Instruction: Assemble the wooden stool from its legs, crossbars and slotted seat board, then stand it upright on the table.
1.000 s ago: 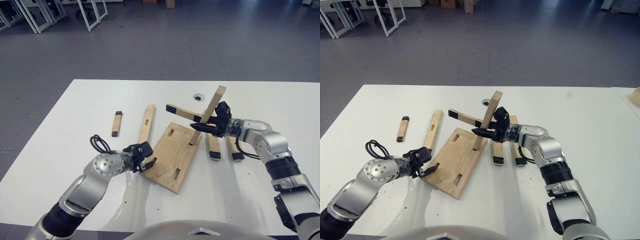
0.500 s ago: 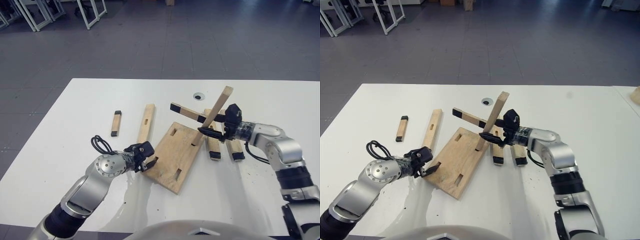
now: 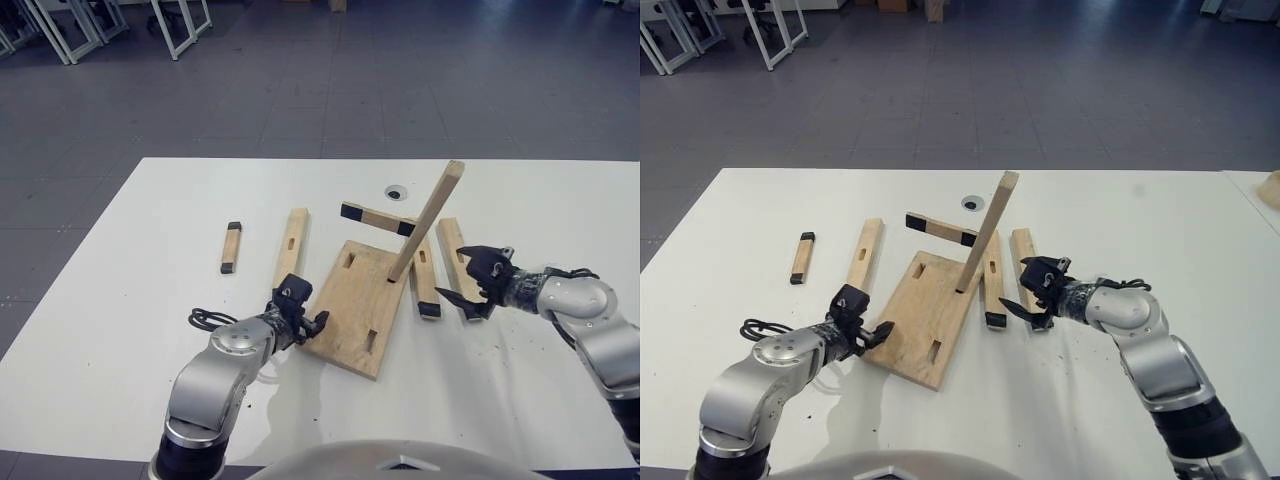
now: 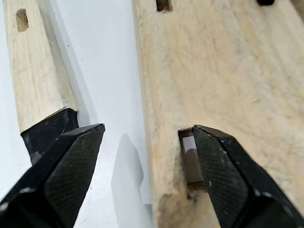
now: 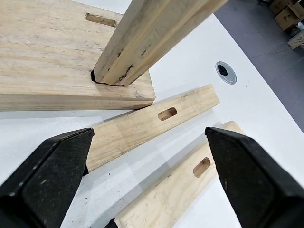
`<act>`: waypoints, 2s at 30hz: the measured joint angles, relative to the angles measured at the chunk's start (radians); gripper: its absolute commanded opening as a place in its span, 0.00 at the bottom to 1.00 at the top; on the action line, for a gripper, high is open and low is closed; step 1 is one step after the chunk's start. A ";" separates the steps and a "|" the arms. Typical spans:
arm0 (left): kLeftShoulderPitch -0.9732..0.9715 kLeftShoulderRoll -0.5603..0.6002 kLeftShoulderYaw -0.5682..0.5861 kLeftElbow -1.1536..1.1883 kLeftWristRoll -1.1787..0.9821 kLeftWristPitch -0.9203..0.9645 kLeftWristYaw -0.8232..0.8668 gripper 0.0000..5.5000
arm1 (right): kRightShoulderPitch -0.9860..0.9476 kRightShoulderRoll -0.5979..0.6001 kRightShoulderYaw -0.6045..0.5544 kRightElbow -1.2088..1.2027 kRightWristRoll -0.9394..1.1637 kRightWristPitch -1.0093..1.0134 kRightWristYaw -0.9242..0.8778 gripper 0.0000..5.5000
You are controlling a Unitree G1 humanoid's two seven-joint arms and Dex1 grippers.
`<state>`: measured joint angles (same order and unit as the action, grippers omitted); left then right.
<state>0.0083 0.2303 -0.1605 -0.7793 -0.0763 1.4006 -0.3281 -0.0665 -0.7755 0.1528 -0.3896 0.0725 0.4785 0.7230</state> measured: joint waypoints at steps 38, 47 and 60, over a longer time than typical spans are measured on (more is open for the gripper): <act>0.034 0.263 -0.094 0.085 -0.107 -0.129 -0.046 0.62 | -0.115 0.221 0.331 0.190 -0.405 -0.105 -0.151 0.79; 0.011 0.252 -0.079 0.061 -0.151 -0.115 -0.046 0.62 | -0.118 0.345 -0.085 -0.111 -0.236 0.120 -0.244 0.79; -0.035 0.214 0.055 0.026 -0.214 -0.074 -0.018 0.62 | 0.129 0.511 -0.287 -0.096 -0.068 0.443 -0.369 0.79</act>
<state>-0.0265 0.4443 -0.1059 -0.7534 -0.2898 1.3268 -0.3460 0.0625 -0.2644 -0.1338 -0.4853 0.0050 0.9220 0.3538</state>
